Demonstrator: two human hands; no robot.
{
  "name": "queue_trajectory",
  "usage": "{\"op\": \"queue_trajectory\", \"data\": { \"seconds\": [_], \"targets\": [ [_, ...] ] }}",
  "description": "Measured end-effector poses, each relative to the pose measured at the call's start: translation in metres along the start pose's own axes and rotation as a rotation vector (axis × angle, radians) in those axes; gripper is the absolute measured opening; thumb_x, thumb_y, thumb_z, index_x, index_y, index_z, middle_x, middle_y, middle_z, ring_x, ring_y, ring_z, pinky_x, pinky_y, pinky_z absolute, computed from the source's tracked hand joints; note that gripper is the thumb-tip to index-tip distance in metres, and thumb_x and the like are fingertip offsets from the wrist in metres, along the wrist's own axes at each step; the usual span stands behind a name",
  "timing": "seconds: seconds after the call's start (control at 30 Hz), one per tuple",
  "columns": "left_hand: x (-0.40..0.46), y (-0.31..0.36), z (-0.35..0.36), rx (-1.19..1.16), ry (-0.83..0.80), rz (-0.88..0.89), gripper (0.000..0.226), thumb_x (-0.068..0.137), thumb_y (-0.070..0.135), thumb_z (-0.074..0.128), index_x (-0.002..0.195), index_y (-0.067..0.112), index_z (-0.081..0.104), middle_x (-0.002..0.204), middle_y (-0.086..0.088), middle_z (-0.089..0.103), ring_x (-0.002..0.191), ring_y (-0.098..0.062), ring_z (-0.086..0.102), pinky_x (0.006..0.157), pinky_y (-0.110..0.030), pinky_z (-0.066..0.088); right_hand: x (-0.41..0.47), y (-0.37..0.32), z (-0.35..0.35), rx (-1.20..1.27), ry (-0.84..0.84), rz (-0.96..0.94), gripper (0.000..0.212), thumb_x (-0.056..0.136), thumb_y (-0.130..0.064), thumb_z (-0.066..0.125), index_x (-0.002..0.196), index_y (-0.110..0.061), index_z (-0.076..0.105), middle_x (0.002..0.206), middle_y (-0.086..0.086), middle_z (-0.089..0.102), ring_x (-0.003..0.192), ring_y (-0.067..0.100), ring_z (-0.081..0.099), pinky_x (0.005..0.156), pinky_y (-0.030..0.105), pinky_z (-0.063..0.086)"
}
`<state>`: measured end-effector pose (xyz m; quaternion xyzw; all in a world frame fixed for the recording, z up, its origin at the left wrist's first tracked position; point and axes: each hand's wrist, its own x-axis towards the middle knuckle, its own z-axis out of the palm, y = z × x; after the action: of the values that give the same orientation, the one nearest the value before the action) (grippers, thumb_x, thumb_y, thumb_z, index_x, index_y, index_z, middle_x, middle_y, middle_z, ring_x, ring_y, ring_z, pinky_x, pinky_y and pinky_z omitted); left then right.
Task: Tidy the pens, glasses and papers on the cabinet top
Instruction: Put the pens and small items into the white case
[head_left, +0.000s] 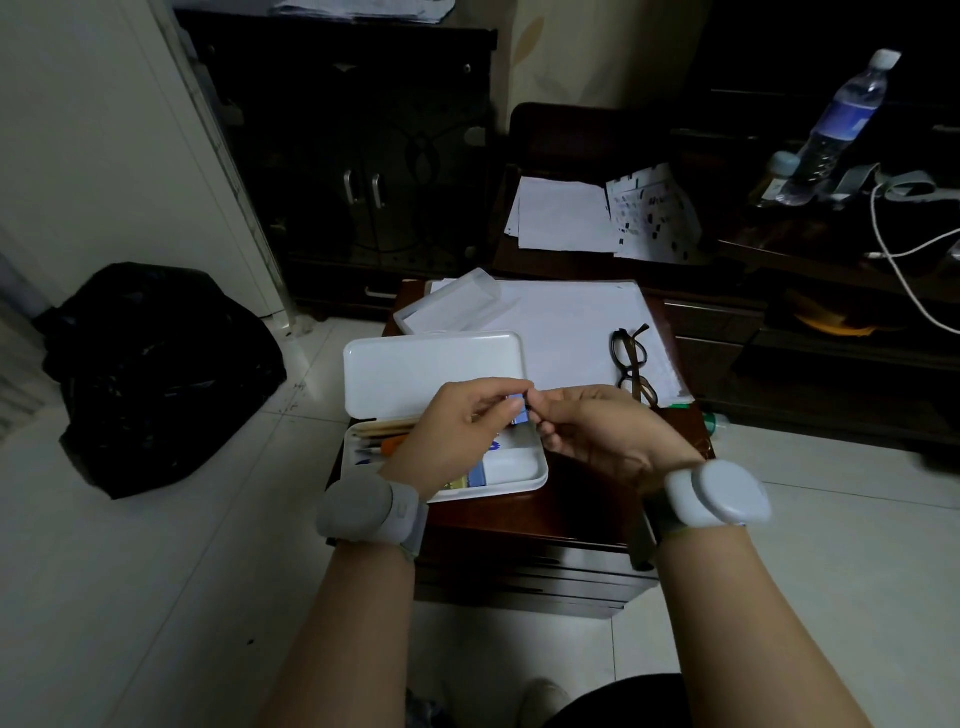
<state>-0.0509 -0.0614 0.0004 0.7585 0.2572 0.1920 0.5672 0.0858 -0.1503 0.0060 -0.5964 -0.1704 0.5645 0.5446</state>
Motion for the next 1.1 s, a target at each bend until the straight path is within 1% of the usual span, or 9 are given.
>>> {"op": "queue_trajectory", "data": {
  "seconds": [0.07,0.13,0.27,0.37,0.57,0.7,0.8,0.9,1.1],
  "targets": [
    [-0.001,0.001,-0.001,-0.011,-0.022,0.008,0.023,0.095,0.008,0.050,0.106,0.019,0.065,0.099,0.006,0.068,0.090,0.004,0.062,0.083,-0.015,0.050,0.001,0.002,0.002,0.024,0.001,0.001,0.015,0.090,-0.015,0.060,0.077,-0.007,0.063,0.066,0.001,0.057,0.052,0.003,0.050,0.051,0.011,0.049],
    [-0.001,0.002,-0.001,-0.035,-0.021,-0.016,0.021,0.095,0.007,0.050,0.103,0.020,0.064,0.094,0.003,0.068,0.081,0.003,0.063,0.077,-0.016,0.051,0.002,0.003,0.005,-0.003,0.039,-0.031,0.017,0.090,-0.015,0.059,0.076,-0.007,0.064,0.065,0.001,0.056,0.053,0.004,0.049,0.051,0.011,0.048],
    [0.000,-0.002,0.000,-0.003,-0.004,-0.059,0.015,0.092,0.008,0.056,0.102,0.011,0.066,0.089,-0.012,0.069,0.073,-0.013,0.063,0.080,-0.036,0.053,0.005,0.006,0.011,-0.109,0.133,-0.165,0.017,0.090,-0.012,0.059,0.077,-0.005,0.067,0.062,0.004,0.059,0.055,0.013,0.045,0.059,0.021,0.043],
    [0.002,-0.006,0.000,0.034,0.006,-0.051,0.011,0.088,0.006,0.060,0.095,0.009,0.068,0.085,-0.025,0.068,0.073,-0.018,0.060,0.080,-0.043,0.053,0.003,0.006,0.015,-0.176,0.207,-0.233,0.018,0.090,-0.011,0.060,0.072,-0.008,0.065,0.064,0.007,0.061,0.052,0.013,0.049,0.056,0.021,0.045],
    [0.004,-0.009,0.000,0.097,0.098,-0.019,0.012,0.087,0.004,0.061,0.092,0.003,0.071,0.072,-0.007,0.068,0.062,-0.005,0.063,0.073,-0.030,0.056,0.002,0.005,0.019,-0.489,0.322,-0.467,0.008,0.089,-0.015,0.062,0.084,-0.009,0.064,0.070,-0.002,0.061,0.058,0.001,0.055,0.055,0.007,0.044],
    [0.004,-0.009,-0.002,0.149,0.186,0.007,0.014,0.087,0.007,0.061,0.096,0.005,0.072,0.074,-0.008,0.069,0.056,-0.001,0.061,0.068,-0.024,0.055,-0.005,0.002,0.021,-0.510,0.280,-0.575,0.009,0.083,-0.015,0.070,0.074,-0.014,0.068,0.071,0.000,0.065,0.068,0.010,0.053,0.065,0.021,0.045],
    [0.003,-0.009,-0.005,0.157,0.222,0.013,0.014,0.088,0.008,0.061,0.096,0.006,0.072,0.071,-0.006,0.068,0.056,-0.003,0.062,0.066,-0.018,0.054,-0.009,-0.001,0.021,-0.499,0.218,-0.596,0.007,0.077,-0.013,0.076,0.074,-0.008,0.072,0.067,0.010,0.066,0.063,0.011,0.048,0.064,0.024,0.042],
    [0.002,-0.008,-0.006,0.154,0.208,0.030,0.013,0.088,0.006,0.060,0.093,0.007,0.072,0.068,-0.008,0.067,0.058,-0.003,0.063,0.067,-0.019,0.054,-0.014,-0.002,0.017,-0.466,0.156,-0.573,0.013,0.074,-0.016,0.077,0.076,-0.005,0.073,0.080,0.023,0.068,0.068,0.014,0.051,0.069,0.024,0.044],
    [0.000,-0.003,-0.003,0.077,0.115,0.061,0.018,0.088,-0.002,0.055,0.097,0.005,0.068,0.088,-0.009,0.068,0.079,-0.011,0.067,0.084,-0.021,0.053,-0.005,0.000,0.014,-0.247,0.207,-0.418,0.031,0.094,-0.026,0.055,0.097,0.003,0.065,0.082,0.000,0.067,0.065,0.007,0.055,0.059,0.016,0.047]
  ]
}}
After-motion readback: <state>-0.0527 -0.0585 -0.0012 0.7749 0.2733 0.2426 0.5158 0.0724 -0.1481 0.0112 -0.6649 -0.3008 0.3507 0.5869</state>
